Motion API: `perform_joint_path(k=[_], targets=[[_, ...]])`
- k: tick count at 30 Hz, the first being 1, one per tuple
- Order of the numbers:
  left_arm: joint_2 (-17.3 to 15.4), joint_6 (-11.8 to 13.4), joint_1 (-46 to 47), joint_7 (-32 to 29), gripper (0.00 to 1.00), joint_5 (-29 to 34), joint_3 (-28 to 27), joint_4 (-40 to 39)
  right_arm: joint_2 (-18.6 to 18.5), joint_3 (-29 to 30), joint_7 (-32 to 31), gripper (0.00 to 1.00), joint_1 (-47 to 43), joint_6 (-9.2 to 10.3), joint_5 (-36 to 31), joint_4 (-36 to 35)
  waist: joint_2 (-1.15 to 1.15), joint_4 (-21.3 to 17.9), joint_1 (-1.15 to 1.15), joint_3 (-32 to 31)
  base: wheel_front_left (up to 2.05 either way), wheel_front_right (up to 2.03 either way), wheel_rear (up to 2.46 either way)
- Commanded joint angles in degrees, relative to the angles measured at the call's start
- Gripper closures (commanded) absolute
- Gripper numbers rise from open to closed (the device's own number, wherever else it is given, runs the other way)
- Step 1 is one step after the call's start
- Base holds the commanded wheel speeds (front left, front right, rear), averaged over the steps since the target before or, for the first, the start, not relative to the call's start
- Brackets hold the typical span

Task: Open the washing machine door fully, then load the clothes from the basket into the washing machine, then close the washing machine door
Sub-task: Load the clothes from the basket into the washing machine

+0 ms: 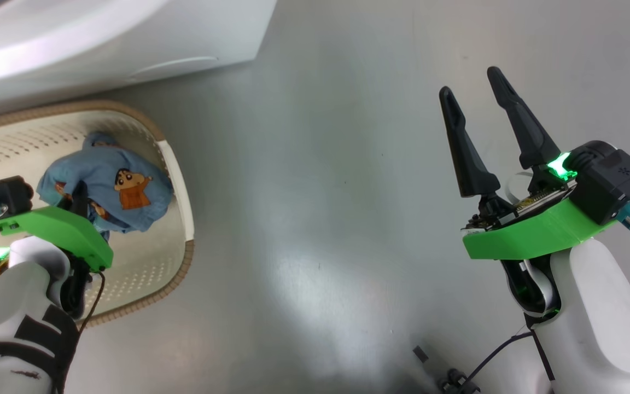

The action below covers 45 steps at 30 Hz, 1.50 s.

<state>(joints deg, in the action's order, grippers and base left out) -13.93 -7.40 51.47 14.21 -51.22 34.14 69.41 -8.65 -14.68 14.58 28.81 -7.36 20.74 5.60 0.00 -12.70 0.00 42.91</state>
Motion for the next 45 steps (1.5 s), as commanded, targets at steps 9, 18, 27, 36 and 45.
perform_joint_path(k=[9, 18, 27, 36, 45], targets=[[-2.5, -0.1, -7.1, 0.8, 1.00, 4.8, -9.0, -7.9, -0.5, -0.2, 0.4, 0.00, -4.7, -0.13, -0.4, 0.1, 0.00, 2.9, 0.00, -7.4, 0.00, 0.00, 0.00], [-0.7, -0.1, -13.5, 0.8, 1.00, 13.4, -18.3, -15.8, -1.5, 0.1, 0.4, 0.00, -7.6, -0.13, -0.2, 0.9, 0.00, 4.5, 0.00, -13.2, 0.00, 0.00, 0.00], [1.6, -0.1, -20.0, 0.8, 1.00, 21.0, -27.9, -24.5, -2.3, 0.5, 0.4, 0.00, -10.3, -0.13, 0.1, 1.6, 0.00, 5.7, 0.00, -18.6, 0.00, 0.00, 0.00], [4.3, -0.1, -26.7, 0.8, 1.00, 26.7, -34.1, -33.6, -3.0, 1.3, 0.4, 0.00, -13.3, -0.13, 0.5, 2.2, 0.00, 6.7, 0.00, -23.3, 0.00, 0.00, 0.00], [5.6, -0.1, -32.1, 0.8, 1.00, 29.9, -36.4, -40.9, -3.5, 2.5, 0.4, 0.00, -16.7, -0.13, 0.8, 2.4, 0.00, 7.7, 0.00, -27.0, 0.00, 0.00, 0.00]])
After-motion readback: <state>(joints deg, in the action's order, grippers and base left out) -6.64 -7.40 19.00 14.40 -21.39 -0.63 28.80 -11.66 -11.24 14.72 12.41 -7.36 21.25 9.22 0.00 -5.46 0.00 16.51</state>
